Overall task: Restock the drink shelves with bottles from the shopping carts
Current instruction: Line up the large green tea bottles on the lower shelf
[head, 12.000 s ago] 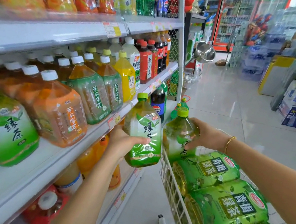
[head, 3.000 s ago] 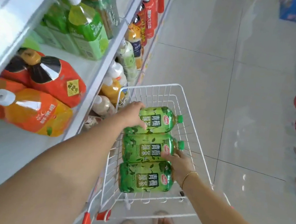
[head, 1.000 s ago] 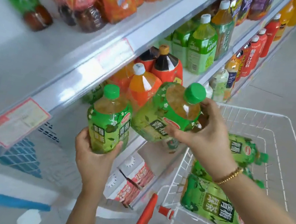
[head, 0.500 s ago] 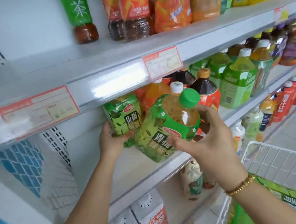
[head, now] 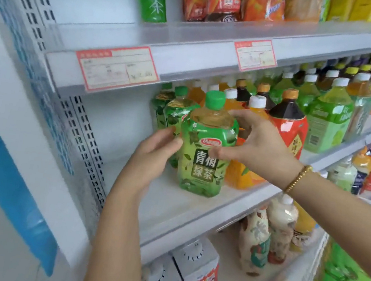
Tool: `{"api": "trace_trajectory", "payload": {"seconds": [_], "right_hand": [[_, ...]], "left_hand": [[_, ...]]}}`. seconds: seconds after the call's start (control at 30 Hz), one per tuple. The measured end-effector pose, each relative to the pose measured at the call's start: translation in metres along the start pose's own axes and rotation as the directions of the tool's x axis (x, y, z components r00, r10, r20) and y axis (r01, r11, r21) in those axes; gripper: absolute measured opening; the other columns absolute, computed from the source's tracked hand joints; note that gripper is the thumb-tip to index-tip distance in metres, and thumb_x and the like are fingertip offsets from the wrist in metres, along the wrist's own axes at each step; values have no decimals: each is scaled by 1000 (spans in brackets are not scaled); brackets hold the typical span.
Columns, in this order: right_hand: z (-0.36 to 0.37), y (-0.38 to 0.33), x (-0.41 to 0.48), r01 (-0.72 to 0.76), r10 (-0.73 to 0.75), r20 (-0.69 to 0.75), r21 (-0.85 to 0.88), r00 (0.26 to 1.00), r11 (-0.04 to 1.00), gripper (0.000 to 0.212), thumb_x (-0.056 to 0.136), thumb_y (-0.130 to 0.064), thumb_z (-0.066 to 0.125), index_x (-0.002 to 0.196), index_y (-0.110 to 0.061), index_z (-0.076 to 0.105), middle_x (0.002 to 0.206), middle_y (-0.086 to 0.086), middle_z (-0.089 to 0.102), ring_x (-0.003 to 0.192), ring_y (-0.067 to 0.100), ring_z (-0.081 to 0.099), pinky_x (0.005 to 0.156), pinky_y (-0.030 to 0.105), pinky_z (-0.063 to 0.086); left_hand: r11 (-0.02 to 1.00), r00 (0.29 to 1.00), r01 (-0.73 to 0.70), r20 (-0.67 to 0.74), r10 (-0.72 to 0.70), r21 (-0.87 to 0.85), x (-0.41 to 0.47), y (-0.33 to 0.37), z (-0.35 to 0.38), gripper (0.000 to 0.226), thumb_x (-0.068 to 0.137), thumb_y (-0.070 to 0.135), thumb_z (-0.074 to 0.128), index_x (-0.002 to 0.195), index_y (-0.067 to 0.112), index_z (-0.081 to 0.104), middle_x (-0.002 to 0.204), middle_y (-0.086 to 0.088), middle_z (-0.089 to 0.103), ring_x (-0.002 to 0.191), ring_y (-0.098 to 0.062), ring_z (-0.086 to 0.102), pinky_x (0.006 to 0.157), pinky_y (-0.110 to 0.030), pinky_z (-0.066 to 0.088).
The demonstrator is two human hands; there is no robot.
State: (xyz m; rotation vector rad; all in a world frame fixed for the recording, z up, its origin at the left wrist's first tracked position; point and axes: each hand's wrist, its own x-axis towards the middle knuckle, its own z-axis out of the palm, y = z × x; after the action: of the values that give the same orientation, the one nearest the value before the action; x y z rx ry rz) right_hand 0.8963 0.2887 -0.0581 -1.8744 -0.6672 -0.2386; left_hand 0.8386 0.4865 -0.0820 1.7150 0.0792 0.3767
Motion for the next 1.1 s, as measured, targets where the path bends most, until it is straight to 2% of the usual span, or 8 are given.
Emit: {"api": "trace_trajectory", "payload": {"seconds": [0.1, 0.3, 0.4, 0.53, 0.63, 0.8, 0.93, 1.1], "right_hand": [[15, 3, 7, -5, -2, 129, 56, 992, 998, 81, 55, -24, 88, 126, -19, 49, 106, -10, 63, 96, -6, 58, 85, 16, 49], [44, 6, 22, 22, -68, 297, 155, 952, 988, 81, 66, -17, 82, 137, -15, 44, 137, 0, 50, 124, 12, 48, 102, 21, 40], [42, 19, 18, 215, -153, 243, -255, 958, 943, 53, 81, -17, 70, 130, -11, 53, 124, 7, 62, 109, 20, 62, 95, 33, 49], [15, 58, -18, 405, -112, 427, -695, 897, 594, 22, 89, -33, 52, 93, -14, 64, 91, 6, 69, 85, 27, 64, 75, 36, 51], [14, 72, -31, 415, -26, 509, -669, 860, 616, 26, 91, -42, 48, 85, -20, 60, 86, 3, 67, 83, 26, 63, 72, 34, 51], [29, 54, -14, 203, 140, 493, -579, 858, 790, 38, 83, -44, 64, 115, -24, 57, 106, 12, 64, 103, 27, 57, 80, 27, 49], [58, 47, 13, 105, 162, 562, -412, 811, 905, 78, 92, -35, 54, 150, -31, 1, 157, 10, 1, 145, 19, 10, 113, 29, 17], [93, 68, 40, 115, 212, 522, -525, 826, 843, 79, 95, -17, 41, 145, -37, -17, 151, 15, -28, 142, 30, 22, 109, 32, 26]], "left_hand": [[997, 994, -38, 105, 31, 65, -31, -9, 8, 57, 71, 25, 80, 121, 30, 53, 111, 16, 66, 98, 6, 62, 82, -18, 51], [980, 956, 75, -293, -18, 186, -17, -37, 10, 60, 55, 18, 89, 109, 19, 62, 100, 5, 71, 91, -14, 67, 82, -33, 54], [965, 860, 134, -510, -1, 224, -7, -44, 12, 60, 56, 27, 89, 109, 16, 61, 100, 6, 67, 87, -15, 63, 77, -26, 48], [962, 761, 179, -649, -4, 204, 21, -53, 4, 63, 56, 28, 88, 111, 16, 59, 115, -8, 59, 96, -24, 60, 83, -29, 49], [969, 710, 165, -704, 12, 183, 39, -55, -2, 61, 62, 20, 85, 116, 14, 58, 115, -10, 61, 101, -25, 60, 80, -25, 45], [974, 653, 146, -756, 37, 174, 59, -59, -1, 63, 72, 4, 76, 129, 10, 50, 122, -12, 60, 109, -26, 59, 83, -25, 43], [956, 636, 206, -771, 33, 211, 71, -76, -8, 66, 75, 3, 73, 134, 13, 47, 125, -17, 50, 108, -31, 56, 93, -36, 45], [949, 599, 249, -800, 4, 191, 83, -106, -19, 37, 78, -2, 67, 113, 3, 58, 113, -15, 65, 105, -31, 61, 76, -25, 41]]}}
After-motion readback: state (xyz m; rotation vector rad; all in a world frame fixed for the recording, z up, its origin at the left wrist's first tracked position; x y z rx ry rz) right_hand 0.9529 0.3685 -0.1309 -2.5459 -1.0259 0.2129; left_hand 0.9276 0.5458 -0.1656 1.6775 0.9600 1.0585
